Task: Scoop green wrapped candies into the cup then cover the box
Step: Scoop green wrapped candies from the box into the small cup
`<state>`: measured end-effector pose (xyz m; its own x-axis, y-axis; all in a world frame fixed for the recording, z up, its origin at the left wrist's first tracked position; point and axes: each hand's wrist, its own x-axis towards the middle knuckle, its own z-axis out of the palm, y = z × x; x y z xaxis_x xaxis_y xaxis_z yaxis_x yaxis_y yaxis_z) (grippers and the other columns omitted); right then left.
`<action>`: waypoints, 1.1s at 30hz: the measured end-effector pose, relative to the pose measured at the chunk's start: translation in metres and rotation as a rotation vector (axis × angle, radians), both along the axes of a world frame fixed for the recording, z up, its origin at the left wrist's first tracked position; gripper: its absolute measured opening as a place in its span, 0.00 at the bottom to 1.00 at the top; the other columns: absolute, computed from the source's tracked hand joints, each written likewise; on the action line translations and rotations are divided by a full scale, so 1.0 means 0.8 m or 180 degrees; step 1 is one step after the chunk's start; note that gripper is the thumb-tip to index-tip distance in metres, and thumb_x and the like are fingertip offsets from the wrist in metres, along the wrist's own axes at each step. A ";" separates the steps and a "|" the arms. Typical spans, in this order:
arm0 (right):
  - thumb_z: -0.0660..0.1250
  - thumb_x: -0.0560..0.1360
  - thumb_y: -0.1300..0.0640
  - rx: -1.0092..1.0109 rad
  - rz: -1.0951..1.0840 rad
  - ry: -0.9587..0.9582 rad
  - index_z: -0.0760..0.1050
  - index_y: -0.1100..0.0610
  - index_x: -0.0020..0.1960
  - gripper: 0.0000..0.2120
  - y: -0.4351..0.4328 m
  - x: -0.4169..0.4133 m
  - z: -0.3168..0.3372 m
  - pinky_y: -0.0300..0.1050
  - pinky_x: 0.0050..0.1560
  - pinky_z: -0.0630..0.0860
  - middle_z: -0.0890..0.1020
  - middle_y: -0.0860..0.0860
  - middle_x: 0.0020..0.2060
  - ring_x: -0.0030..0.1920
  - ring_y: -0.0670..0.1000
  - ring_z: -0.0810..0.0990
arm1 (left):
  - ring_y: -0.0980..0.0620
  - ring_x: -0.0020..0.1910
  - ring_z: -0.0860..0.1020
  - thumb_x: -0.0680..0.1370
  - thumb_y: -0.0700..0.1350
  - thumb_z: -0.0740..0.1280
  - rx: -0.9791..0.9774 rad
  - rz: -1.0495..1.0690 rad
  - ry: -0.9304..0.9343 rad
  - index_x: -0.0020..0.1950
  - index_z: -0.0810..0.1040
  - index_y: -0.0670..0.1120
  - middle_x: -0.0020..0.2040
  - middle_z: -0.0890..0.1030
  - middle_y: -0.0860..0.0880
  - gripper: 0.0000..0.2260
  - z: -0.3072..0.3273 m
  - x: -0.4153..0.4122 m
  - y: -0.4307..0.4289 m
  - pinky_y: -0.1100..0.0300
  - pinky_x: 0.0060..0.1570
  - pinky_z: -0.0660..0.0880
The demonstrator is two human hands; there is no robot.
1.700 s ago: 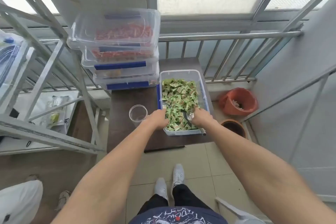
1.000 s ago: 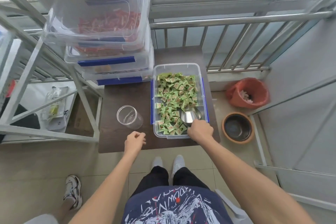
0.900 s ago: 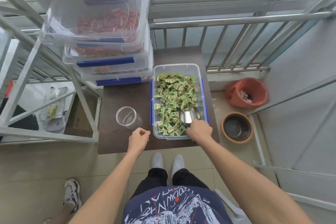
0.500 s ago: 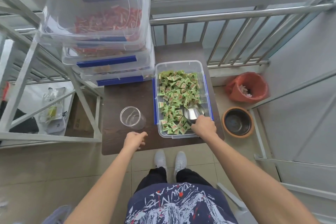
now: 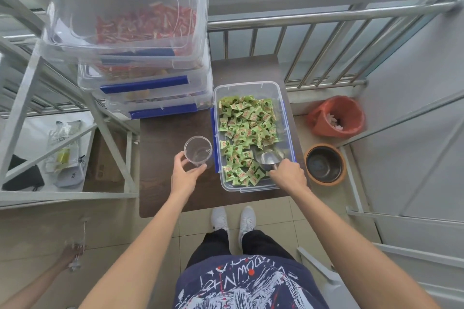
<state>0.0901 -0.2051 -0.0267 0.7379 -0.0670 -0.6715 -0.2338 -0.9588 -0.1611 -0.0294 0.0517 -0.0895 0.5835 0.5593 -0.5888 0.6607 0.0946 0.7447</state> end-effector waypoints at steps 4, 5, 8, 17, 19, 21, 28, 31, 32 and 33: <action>0.64 0.77 0.54 0.0063 -0.0121 0.0002 0.73 0.59 0.48 0.08 -0.003 -0.004 -0.003 0.49 0.47 0.70 0.79 0.61 0.56 0.55 0.63 0.78 | 0.52 0.56 0.81 0.72 0.52 0.80 0.0019 0.0079 0.0130 0.77 0.62 0.54 0.70 0.76 0.53 0.39 -0.008 0.008 -0.007 0.42 0.65 0.77; 0.64 0.77 0.53 0.0076 -0.0131 -0.0008 0.73 0.59 0.48 0.08 -0.003 -0.005 -0.005 0.49 0.47 0.70 0.78 0.61 0.57 0.55 0.63 0.78 | 0.48 0.60 0.81 0.71 0.55 0.80 -0.0025 0.0124 0.0295 0.77 0.61 0.53 0.70 0.76 0.51 0.41 -0.012 0.007 -0.007 0.42 0.64 0.78; 0.63 0.78 0.51 0.0063 -0.0167 -0.0036 0.76 0.60 0.55 0.13 -0.004 -0.007 -0.010 0.50 0.48 0.69 0.78 0.62 0.60 0.57 0.64 0.78 | 0.44 0.57 0.84 0.74 0.57 0.77 -0.0448 0.0149 0.0766 0.72 0.68 0.43 0.57 0.81 0.46 0.33 -0.013 0.009 -0.021 0.47 0.56 0.82; 0.60 0.81 0.50 0.0045 -0.0153 -0.0168 0.77 0.62 0.57 0.16 -0.005 -0.016 -0.018 0.49 0.47 0.69 0.80 0.61 0.57 0.57 0.64 0.79 | 0.44 0.54 0.86 0.80 0.52 0.73 -0.1050 -0.0360 0.0304 0.76 0.70 0.41 0.56 0.86 0.42 0.29 -0.014 0.011 -0.054 0.48 0.52 0.85; 0.61 0.81 0.51 0.0060 -0.0211 -0.0182 0.77 0.63 0.57 0.16 -0.004 -0.015 -0.021 0.49 0.48 0.71 0.80 0.62 0.57 0.58 0.64 0.79 | 0.44 0.52 0.86 0.79 0.49 0.74 -0.1087 -0.0431 0.0268 0.78 0.67 0.40 0.54 0.86 0.41 0.32 -0.016 0.013 -0.057 0.46 0.54 0.84; 0.61 0.80 0.52 0.0124 -0.0248 -0.0213 0.78 0.65 0.58 0.17 -0.001 -0.011 -0.024 0.49 0.49 0.72 0.80 0.63 0.56 0.57 0.64 0.79 | 0.45 0.47 0.85 0.80 0.46 0.73 -0.1044 -0.0574 0.0222 0.77 0.69 0.37 0.50 0.86 0.38 0.29 -0.016 0.017 -0.057 0.49 0.50 0.85; 0.63 0.80 0.54 0.0384 -0.0280 -0.0467 0.79 0.67 0.54 0.16 0.027 0.022 -0.038 0.50 0.45 0.74 0.82 0.65 0.52 0.51 0.64 0.82 | 0.44 0.46 0.83 0.80 0.46 0.74 -0.1082 -0.0834 0.0227 0.80 0.63 0.34 0.56 0.83 0.31 0.35 -0.019 0.021 -0.051 0.58 0.40 0.83; 0.63 0.81 0.54 0.0462 -0.0299 -0.0539 0.77 0.65 0.50 0.13 0.043 0.046 -0.046 0.49 0.42 0.72 0.81 0.63 0.49 0.44 0.61 0.78 | 0.35 0.53 0.85 0.76 0.52 0.76 -0.1136 -0.0936 0.0247 0.81 0.62 0.35 0.57 0.83 0.30 0.41 -0.027 0.021 -0.047 0.47 0.51 0.85; 0.63 0.81 0.54 0.0476 -0.0285 -0.0563 0.76 0.64 0.48 0.13 0.049 0.055 -0.048 0.48 0.41 0.71 0.80 0.62 0.47 0.42 0.60 0.76 | 0.33 0.54 0.85 0.76 0.52 0.76 -0.1183 -0.0964 0.0245 0.81 0.63 0.36 0.57 0.83 0.30 0.41 -0.027 0.022 -0.047 0.44 0.54 0.84; 0.63 0.82 0.54 0.0490 -0.0272 -0.0593 0.76 0.65 0.48 0.13 0.054 0.064 -0.050 0.48 0.40 0.70 0.79 0.61 0.45 0.41 0.59 0.75 | 0.34 0.54 0.85 0.77 0.51 0.76 -0.1207 -0.0980 0.0251 0.81 0.63 0.36 0.57 0.83 0.30 0.40 -0.026 0.023 -0.047 0.42 0.57 0.83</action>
